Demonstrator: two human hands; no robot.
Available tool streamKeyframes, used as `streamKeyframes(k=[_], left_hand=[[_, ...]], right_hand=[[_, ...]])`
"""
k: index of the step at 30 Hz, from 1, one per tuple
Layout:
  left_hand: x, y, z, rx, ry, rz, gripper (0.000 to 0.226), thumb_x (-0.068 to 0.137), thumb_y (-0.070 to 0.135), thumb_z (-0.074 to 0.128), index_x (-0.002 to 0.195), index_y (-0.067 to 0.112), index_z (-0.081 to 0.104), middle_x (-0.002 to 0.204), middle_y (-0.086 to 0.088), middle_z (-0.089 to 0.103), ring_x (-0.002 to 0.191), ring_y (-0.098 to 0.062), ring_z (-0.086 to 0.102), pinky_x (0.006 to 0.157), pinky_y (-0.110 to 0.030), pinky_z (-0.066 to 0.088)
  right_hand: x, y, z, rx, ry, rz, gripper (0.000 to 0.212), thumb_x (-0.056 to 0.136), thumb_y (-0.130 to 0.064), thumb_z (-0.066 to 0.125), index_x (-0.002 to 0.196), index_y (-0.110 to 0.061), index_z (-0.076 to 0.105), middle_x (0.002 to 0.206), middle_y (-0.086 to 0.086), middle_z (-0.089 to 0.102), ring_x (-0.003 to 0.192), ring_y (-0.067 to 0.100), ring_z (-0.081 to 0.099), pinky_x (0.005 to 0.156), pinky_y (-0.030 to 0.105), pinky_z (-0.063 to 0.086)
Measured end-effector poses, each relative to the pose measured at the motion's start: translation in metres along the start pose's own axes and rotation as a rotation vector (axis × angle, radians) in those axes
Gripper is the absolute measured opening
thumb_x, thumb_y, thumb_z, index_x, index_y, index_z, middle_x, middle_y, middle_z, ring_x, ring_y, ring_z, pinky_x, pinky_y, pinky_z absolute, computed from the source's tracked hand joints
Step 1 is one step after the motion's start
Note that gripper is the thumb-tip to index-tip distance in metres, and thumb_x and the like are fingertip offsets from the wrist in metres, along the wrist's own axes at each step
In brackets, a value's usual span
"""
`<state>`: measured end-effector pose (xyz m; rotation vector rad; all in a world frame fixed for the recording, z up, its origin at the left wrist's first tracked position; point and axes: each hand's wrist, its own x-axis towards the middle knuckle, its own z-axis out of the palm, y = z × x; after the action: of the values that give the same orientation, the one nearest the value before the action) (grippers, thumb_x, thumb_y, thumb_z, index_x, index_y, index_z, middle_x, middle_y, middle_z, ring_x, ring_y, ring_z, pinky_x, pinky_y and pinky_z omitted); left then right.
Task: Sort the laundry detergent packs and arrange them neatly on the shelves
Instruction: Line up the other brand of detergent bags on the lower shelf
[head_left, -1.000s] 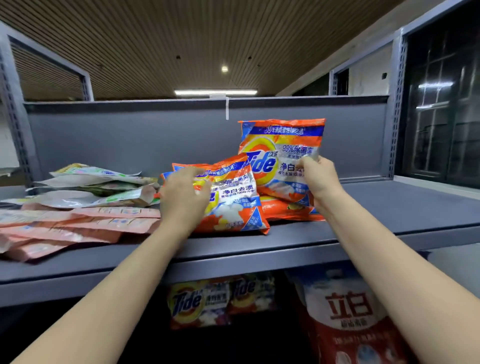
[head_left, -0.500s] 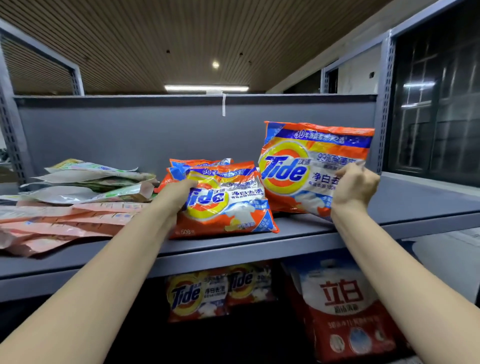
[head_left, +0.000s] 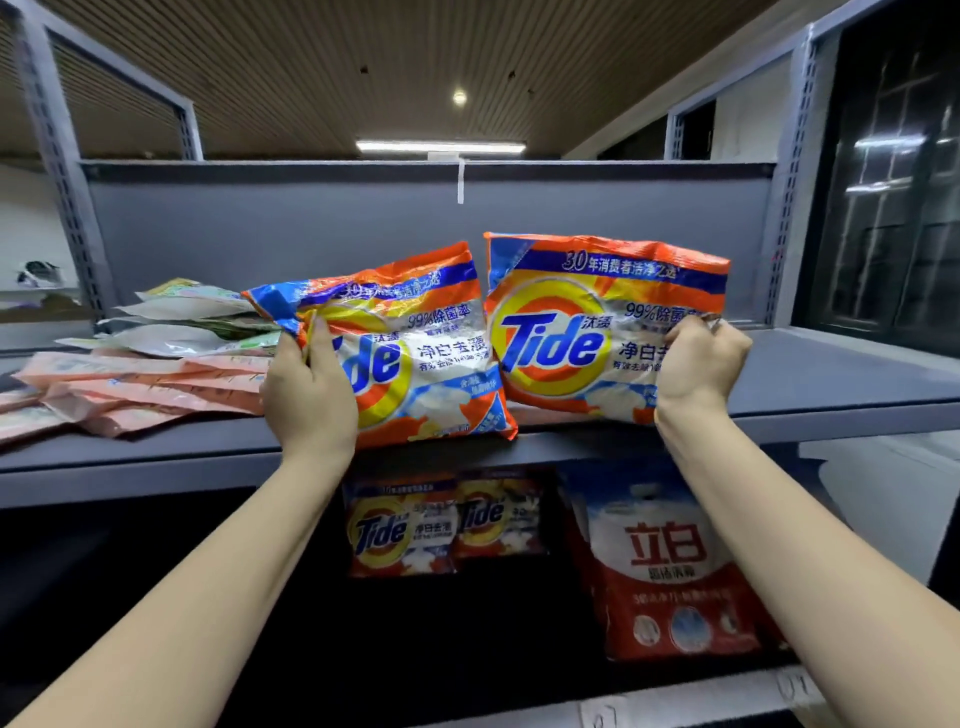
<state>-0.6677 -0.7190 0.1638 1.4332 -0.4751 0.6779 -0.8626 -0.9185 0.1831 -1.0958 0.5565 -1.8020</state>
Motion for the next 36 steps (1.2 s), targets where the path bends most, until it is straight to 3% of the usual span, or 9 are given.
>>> streamKeyframes(k=[5,8,11,16,26,30,32,34,36], left_hand=[[-0.021,0.006,-0.025,-0.081,0.131,0.046,0.031,0.098,0.036,0.045,0.078,0.011,0.048,0.063,0.009,0.047,0.061,-0.009,0.039,0.059,-0.023,0.024],[-0.039,-0.002,-0.036,-0.125,0.139,0.028,0.04,0.094,0.044,0.043,0.093,0.008,0.061,0.078,0.006,0.061,0.069,-0.001,0.052,0.066,-0.021,0.034],[-0.058,-0.021,-0.048,-0.076,0.129,0.035,0.054,0.09,0.051,0.041,0.104,0.005,0.064,0.095,-0.008,0.069,0.089,-0.021,0.061,0.074,-0.026,0.04],[-0.097,-0.053,-0.063,0.056,0.089,-0.021,0.054,0.086,0.053,0.039,0.097,0.006,0.064,0.083,-0.009,0.066,0.086,-0.035,0.062,0.072,-0.033,0.041],[-0.155,-0.106,-0.075,0.407,-0.105,-0.075,0.039,0.091,0.04,0.043,0.07,0.009,0.049,0.058,-0.003,0.052,0.058,-0.026,0.047,0.06,-0.033,0.035],[-0.148,-0.142,-0.063,0.308,-0.128,-0.265,0.037,0.092,0.029,0.048,0.067,0.002,0.045,0.057,-0.009,0.047,0.059,-0.025,0.042,0.059,-0.035,0.033],[-0.138,-0.163,-0.057,0.221,-0.129,-0.437,0.025,0.092,0.013,0.049,0.071,0.0,0.045,0.062,-0.013,0.044,0.063,-0.023,0.04,0.06,-0.034,0.03],[-0.128,-0.179,-0.047,0.102,-0.109,-0.631,0.014,0.093,0.006,0.048,0.092,-0.006,0.053,0.082,-0.017,0.051,0.077,-0.025,0.046,0.068,-0.035,0.036],[-0.12,-0.19,-0.036,-0.048,-0.08,-0.721,0.022,0.096,0.005,0.047,0.114,-0.005,0.055,0.107,-0.022,0.058,0.095,-0.03,0.055,0.081,-0.04,0.044]], right_hand=[[-0.009,-0.019,-0.012,0.046,-0.069,-0.1,0.037,0.076,-0.005,0.042,0.044,-0.022,0.034,0.038,-0.017,0.04,0.037,0.0,0.034,0.04,0.013,0.027],[-0.015,-0.02,-0.027,0.041,-0.092,-0.099,0.035,0.075,-0.004,0.04,0.046,-0.023,0.031,0.037,-0.017,0.037,0.038,0.001,0.031,0.04,0.012,0.025],[-0.024,-0.009,-0.046,-0.028,-0.1,-0.028,0.032,0.072,-0.01,0.04,0.043,-0.021,0.032,0.041,-0.015,0.037,0.043,0.005,0.031,0.045,0.019,0.025],[-0.044,0.023,-0.076,-0.134,-0.137,0.018,0.025,0.069,-0.013,0.041,0.048,-0.021,0.03,0.04,-0.015,0.03,0.042,0.002,0.023,0.042,0.02,0.019],[-0.091,0.108,-0.116,-0.427,-0.266,0.244,0.031,0.072,-0.024,0.046,0.041,-0.024,0.05,0.034,-0.015,0.034,0.037,0.002,0.028,0.038,0.02,0.024],[-0.106,0.149,-0.109,-0.504,-0.2,0.474,0.031,0.075,-0.008,0.048,0.046,-0.017,0.05,0.042,-0.01,0.039,0.053,0.02,0.036,0.055,0.032,0.029],[-0.111,0.167,-0.102,-0.444,-0.154,0.65,0.022,0.081,-0.004,0.045,0.064,-0.016,0.049,0.058,0.001,0.044,0.063,0.022,0.041,0.061,0.038,0.036],[-0.116,0.178,-0.089,-0.432,-0.161,0.831,0.011,0.09,-0.003,0.04,0.086,-0.009,0.049,0.068,0.005,0.041,0.074,0.026,0.051,0.078,0.043,0.046],[-0.119,0.19,-0.079,-0.369,-0.156,0.869,0.021,0.092,0.001,0.035,0.082,-0.008,0.05,0.068,0.01,0.044,0.075,0.029,0.055,0.077,0.044,0.049]])
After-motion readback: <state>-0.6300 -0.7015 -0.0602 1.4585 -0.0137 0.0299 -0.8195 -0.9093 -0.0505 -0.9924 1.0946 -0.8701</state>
